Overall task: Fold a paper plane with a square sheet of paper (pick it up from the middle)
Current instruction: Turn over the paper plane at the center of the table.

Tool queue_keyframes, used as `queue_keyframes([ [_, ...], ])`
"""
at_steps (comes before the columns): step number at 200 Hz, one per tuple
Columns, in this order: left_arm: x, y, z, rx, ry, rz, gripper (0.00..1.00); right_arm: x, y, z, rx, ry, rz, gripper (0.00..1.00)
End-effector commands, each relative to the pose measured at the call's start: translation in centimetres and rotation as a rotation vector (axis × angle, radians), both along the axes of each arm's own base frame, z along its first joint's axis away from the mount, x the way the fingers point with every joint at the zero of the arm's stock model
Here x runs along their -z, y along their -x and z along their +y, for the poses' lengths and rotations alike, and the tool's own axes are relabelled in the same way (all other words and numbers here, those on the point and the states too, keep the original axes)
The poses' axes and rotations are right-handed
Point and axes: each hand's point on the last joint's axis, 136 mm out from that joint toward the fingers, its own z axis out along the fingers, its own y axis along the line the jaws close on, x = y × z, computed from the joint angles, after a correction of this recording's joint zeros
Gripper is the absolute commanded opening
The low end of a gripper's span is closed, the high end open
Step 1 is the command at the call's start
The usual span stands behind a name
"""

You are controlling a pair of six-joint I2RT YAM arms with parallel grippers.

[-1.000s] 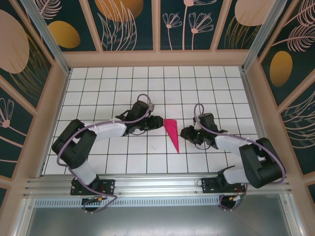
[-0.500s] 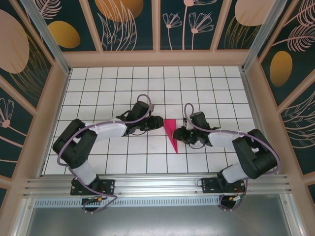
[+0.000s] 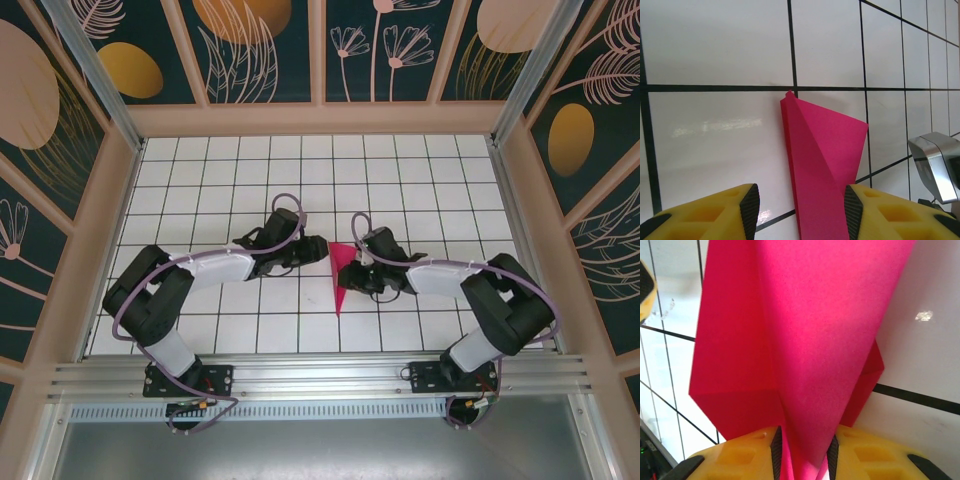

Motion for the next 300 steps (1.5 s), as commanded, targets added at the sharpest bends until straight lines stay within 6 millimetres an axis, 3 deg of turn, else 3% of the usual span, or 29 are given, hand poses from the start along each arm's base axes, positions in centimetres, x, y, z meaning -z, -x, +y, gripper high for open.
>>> queue_keyframes([
  [1, -1.0, -0.3, 0.4, -0.033, 0.025, -0.028, 0.5, 0.1, -0.4, 0.5, 0.006, 0.032, -0.005, 0.31],
  [27, -0.9, -0.2, 0.9, -0.051, 0.015, -0.031, 0.5, 0.2, -0.7, 1.2, 0.009, 0.057, -0.009, 0.26],
  [61, -1.5, -0.4, 2.3, -0.11, -0.016, -0.062, 0.5, -0.4, -1.9, 1.2, 0.028, 0.146, -0.034, 0.08],
  [80, -2.2, -0.8, 3.7, -0.175, -0.037, -0.093, 0.5, -1.2, -2.8, 1.1, 0.041, 0.204, -0.056, 0.04],
  [137, -4.6, -0.9, 7.6, -0.322, -0.059, -0.182, 0.53, -3.6, -5.9, -1.1, 0.111, 0.5, -0.125, 0.06],
  [169, -5.2, -0.7, 9.0, -0.369, -0.058, -0.205, 0.55, -2.3, -6.5, -0.9, 0.093, 0.64, -0.098, 0.11],
  [191, -5.2, -0.4, 9.7, -0.385, -0.054, -0.21, 0.56, -1.7, -6.8, 0.7, 0.047, 0.659, -0.099, 0.12],
  [218, -5.3, -0.2, 10.1, -0.394, -0.05, -0.212, 0.56, -0.9, -7.3, 1.3, 0.038, 0.682, -0.09, 0.18],
  [262, -5.2, -0.2, 10.0, -0.385, -0.043, -0.207, 0.57, -0.4, -7.6, 1.7, 0.032, 0.681, -0.085, 0.21],
  [300, -4.9, -0.3, 9.7, -0.374, -0.038, -0.197, 0.57, 1.8, -7.0, 1.8, 0.0, 0.694, -0.047, 0.22],
])
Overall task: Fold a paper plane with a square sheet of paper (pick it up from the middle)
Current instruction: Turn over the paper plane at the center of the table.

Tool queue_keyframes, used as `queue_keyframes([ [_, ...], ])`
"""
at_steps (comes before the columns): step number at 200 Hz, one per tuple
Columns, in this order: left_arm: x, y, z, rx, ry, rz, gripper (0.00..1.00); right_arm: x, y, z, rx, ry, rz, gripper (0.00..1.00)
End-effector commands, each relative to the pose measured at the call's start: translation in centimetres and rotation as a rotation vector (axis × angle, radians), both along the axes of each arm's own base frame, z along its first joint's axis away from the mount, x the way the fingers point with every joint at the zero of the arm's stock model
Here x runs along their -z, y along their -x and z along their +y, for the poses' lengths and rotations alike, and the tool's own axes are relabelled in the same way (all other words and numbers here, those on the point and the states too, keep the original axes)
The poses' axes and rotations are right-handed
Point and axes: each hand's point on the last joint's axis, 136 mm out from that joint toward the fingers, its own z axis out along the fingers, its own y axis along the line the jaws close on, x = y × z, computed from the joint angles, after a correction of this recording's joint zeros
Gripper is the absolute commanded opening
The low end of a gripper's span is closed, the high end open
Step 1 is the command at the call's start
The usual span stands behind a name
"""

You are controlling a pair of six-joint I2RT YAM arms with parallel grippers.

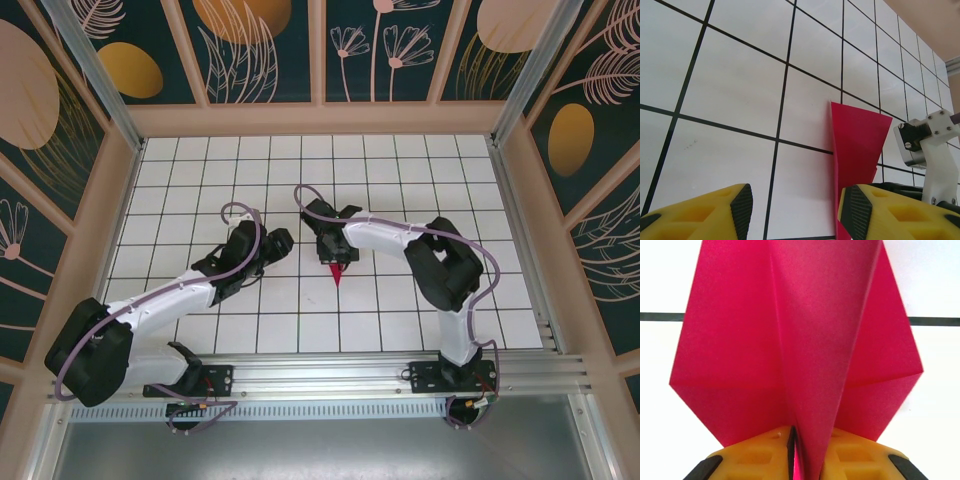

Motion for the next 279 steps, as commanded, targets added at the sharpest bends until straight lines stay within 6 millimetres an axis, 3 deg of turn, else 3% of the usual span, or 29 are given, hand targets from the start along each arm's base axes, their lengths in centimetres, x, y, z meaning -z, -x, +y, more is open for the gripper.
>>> queue_keyframes([
  [1, 0.4, 0.0, 0.1, -0.002, 0.009, 0.011, 0.57, 1.6, 0.4, -0.2, -0.027, 0.045, 0.038, 0.22],
  [24, 0.4, 0.0, 0.0, 0.001, 0.01, 0.012, 0.56, 3.0, 1.2, -0.4, -0.04, 0.069, 0.072, 0.3],
  [57, 0.5, -0.1, -0.1, 0.002, 0.009, 0.013, 0.56, 3.6, 1.5, -0.5, -0.042, 0.077, 0.083, 0.3],
  [114, 0.4, -0.1, -0.1, 0.001, 0.011, 0.011, 0.56, -0.2, -0.5, -0.2, -0.031, 0.081, -0.015, 0.28],
  [126, 0.2, -0.1, 0.0, -0.003, 0.013, 0.008, 0.56, -0.3, -0.6, -0.1, -0.033, 0.074, -0.018, 0.3],
  [170, -0.1, -0.2, 0.3, -0.016, 0.01, -0.005, 0.57, 4.8, 1.1, -0.3, -0.036, 0.089, 0.094, 0.31],
  [183, -0.1, -0.2, 0.3, -0.012, 0.008, -0.002, 0.57, 4.9, 1.2, -0.4, -0.03, 0.094, 0.097, 0.31],
  [202, 0.0, -0.2, 0.2, -0.01, 0.007, 0.0, 0.57, 3.4, 0.5, 0.2, -0.033, 0.069, 0.066, 0.31],
  [245, -0.7, -0.4, 0.3, -0.014, 0.007, -0.024, 0.56, -2.1, -1.7, 1.4, -0.033, 0.015, -0.047, 0.39],
  [279, -1.2, -0.3, 0.9, -0.026, -0.014, -0.043, 0.56, -5.3, -2.2, 1.5, -0.018, -0.018, -0.105, 0.46],
])
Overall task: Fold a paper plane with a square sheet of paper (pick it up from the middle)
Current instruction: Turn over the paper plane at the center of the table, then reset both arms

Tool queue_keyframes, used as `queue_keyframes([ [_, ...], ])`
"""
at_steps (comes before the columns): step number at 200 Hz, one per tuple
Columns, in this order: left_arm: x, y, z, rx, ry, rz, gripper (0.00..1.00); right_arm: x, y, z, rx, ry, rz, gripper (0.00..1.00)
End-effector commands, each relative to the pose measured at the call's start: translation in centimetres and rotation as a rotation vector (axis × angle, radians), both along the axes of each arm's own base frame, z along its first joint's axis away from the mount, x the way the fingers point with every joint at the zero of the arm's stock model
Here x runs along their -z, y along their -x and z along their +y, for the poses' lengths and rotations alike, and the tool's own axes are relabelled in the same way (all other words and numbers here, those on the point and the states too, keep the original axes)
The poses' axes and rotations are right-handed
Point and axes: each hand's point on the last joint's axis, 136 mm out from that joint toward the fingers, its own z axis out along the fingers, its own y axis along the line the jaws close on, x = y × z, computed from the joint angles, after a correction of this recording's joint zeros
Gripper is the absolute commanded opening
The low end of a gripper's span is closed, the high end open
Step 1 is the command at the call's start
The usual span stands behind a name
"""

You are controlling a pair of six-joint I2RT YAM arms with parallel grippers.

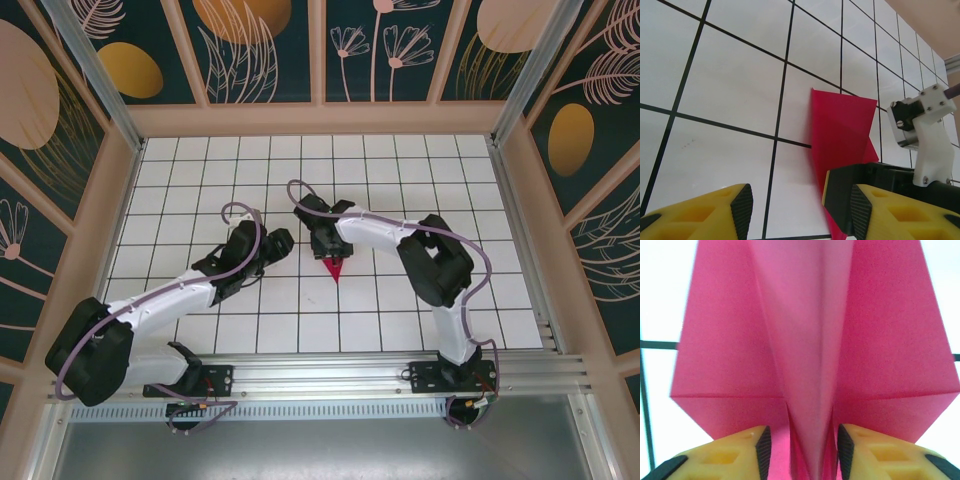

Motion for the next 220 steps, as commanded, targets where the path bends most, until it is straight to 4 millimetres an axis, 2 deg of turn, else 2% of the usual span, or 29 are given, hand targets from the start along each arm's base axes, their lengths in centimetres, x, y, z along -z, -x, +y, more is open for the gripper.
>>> queue_keyframes([
  [1, -1.1, -0.4, 1.0, -0.032, -0.018, -0.041, 0.56, -4.4, -0.5, 0.0, 0.004, -0.03, -0.072, 0.46],
  [20, -1.3, -0.3, 1.4, -0.04, -0.029, -0.048, 0.57, -6.4, -0.8, -0.2, 0.016, -0.043, -0.118, 0.51],
  [38, -1.7, -0.4, 1.7, -0.046, -0.043, -0.068, 0.57, -9.8, -1.1, -0.7, 0.028, -0.061, -0.205, 0.53],
  [57, -2.2, -0.6, 2.7, -0.073, -0.091, -0.099, 0.57, -13.7, -1.6, -2.4, 0.062, -0.086, -0.346, 0.54],
  [76, -3.5, -0.9, 5.0, -0.138, -0.198, -0.154, 0.63, -17.7, -2.1, -6.9, 0.17, -0.058, -0.535, 0.57],
  [89, -4.6, -0.9, 7.5, -0.207, -0.307, -0.204, 0.74, -20.0, -2.1, -11.5, 0.278, -0.002, -0.664, 0.58],
  [97, -5.3, -0.9, 9.4, -0.264, -0.374, -0.241, 0.86, -20.4, -2.2, -14.7, 0.349, 0.035, -0.727, 0.61],
  [108, -6.1, -0.8, 11.9, -0.337, -0.449, -0.284, 0.98, -19.8, -2.4, -18.9, 0.423, 0.067, -0.768, 0.65],
  [116, -6.6, -0.6, 13.6, -0.384, -0.499, -0.316, 0.98, -19.1, -2.4, -22.1, 0.487, 0.092, -0.784, 0.65],
  [130, -6.7, -0.6, 16.0, -0.439, -0.565, -0.345, 0.98, -17.7, -2.3, -26.4, 0.544, 0.145, -0.824, 0.66],
  [141, -6.4, -0.6, 17.4, -0.466, -0.616, -0.352, 0.99, -16.0, -2.2, -28.9, 0.555, 0.185, -0.86, 0.7],
  [151, -6.0, -0.6, 18.8, -0.507, -0.665, -0.338, 0.99, -14.2, -2.2, -30.0, 0.51, 0.196, -0.853, 0.71],
  [161, -5.4, -0.8, 20.0, -0.53, -0.694, -0.317, 0.99, -12.9, -2.0, -31.4, 0.537, 0.205, -0.862, 0.72],
  [172, -4.8, -1.2, 21.2, -0.551, -0.721, -0.304, 0.99, -11.7, -2.2, -31.5, 0.486, 0.184, -0.883, 0.72],
  [182, -4.7, -1.2, 22.2, -0.58, -0.765, -0.311, 0.98, -11.5, -2.2, -31.8, 0.458, 0.176, -0.951, 0.72],
  [207, -3.9, -2.1, 23.6, -0.57, -0.813, -0.322, 0.99, -10.8, -2.5, -29.5, 0.268, 0.082, -1.055, 0.72],
  [220, -3.5, -2.6, 24.0, -0.562, -0.85, -0.321, 0.99, -10.2, -2.7, -29.4, 0.242, 0.023, -1.081, 0.72],
])
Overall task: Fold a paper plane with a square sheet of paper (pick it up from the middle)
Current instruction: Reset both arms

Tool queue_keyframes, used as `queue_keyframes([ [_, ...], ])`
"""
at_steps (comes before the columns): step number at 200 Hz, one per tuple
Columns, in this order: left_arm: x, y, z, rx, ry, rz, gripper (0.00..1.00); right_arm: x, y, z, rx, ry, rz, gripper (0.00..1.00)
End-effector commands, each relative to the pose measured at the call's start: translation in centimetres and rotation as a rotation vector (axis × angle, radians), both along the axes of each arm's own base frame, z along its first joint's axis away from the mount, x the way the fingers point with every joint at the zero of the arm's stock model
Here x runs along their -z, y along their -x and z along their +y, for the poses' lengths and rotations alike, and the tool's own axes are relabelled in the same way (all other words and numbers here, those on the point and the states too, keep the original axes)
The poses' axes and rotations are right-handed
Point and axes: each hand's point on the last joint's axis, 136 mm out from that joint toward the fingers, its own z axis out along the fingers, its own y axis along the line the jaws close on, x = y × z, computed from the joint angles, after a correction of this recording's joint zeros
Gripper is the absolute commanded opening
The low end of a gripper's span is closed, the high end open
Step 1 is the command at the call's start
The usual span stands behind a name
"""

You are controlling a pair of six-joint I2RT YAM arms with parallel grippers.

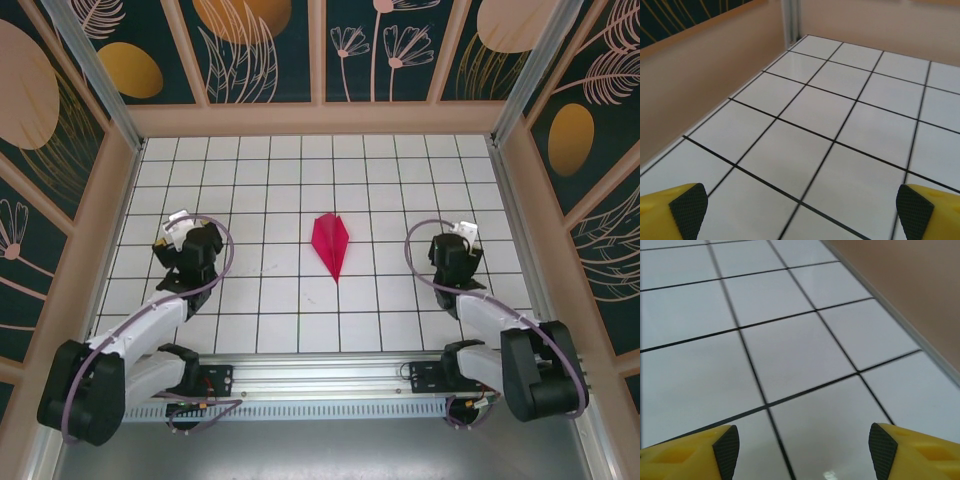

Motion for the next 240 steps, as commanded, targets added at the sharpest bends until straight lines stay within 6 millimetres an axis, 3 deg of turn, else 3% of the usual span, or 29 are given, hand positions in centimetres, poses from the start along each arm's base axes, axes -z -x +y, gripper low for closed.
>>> queue_keyframes([
  [1, -1.2, -1.3, 1.0, 0.002, -0.083, -0.048, 0.98, -5.0, -3.0, 2.4, -0.199, -0.031, -0.289, 0.72],
  [15, -0.5, -1.5, 1.5, -0.002, -0.098, -0.062, 0.99, -4.9, -3.8, 1.6, -0.175, -0.037, -0.292, 0.72],
  [50, 1.3, -2.9, 0.5, 0.092, -0.143, -0.049, 0.99, -5.6, -5.3, 3.0, -0.293, -0.04, -0.349, 0.71],
  [65, 0.5, -3.5, -0.3, 0.144, -0.139, -0.11, 0.99, -5.3, -5.5, 3.5, -0.332, -0.03, -0.38, 0.71],
  [76, -0.4, -3.5, -0.4, 0.156, -0.132, -0.176, 0.98, -4.7, -5.6, 1.9, -0.262, -0.065, -0.379, 0.72],
  [92, -1.2, -4.0, -0.7, 0.179, -0.137, -0.232, 0.99, -4.6, -5.1, 2.1, -0.312, -0.087, -0.423, 0.71],
  [114, -0.8, -4.6, -1.0, 0.23, -0.157, -0.239, 0.99, -3.9, -5.8, 2.3, -0.326, -0.099, -0.379, 0.72],
  [123, -1.0, -4.2, 0.1, 0.184, -0.141, -0.288, 0.99, -3.4, -6.2, 1.6, -0.293, -0.121, -0.352, 0.72],
  [140, -0.5, -4.0, 0.6, 0.216, -0.084, -0.293, 0.99, -3.5, -6.3, 1.4, -0.292, -0.13, -0.359, 0.98],
  [154, 0.5, -3.8, 1.2, 0.227, -0.045, -0.304, 0.98, -3.5, -6.2, 1.4, -0.292, -0.129, -0.359, 0.99],
  [161, -0.2, -3.9, 1.4, 0.224, -0.051, -0.347, 0.98, -3.5, -6.3, 1.4, -0.292, -0.131, -0.356, 0.99],
  [173, 0.9, -4.8, 1.2, 0.25, -0.024, -0.265, 0.99, -3.4, -6.2, 1.4, -0.292, -0.131, -0.356, 0.99],
  [240, 0.5, -4.3, 2.0, 0.207, -0.024, -0.3, 0.99, -3.5, -6.2, 1.4, -0.291, -0.129, -0.357, 0.99],
])
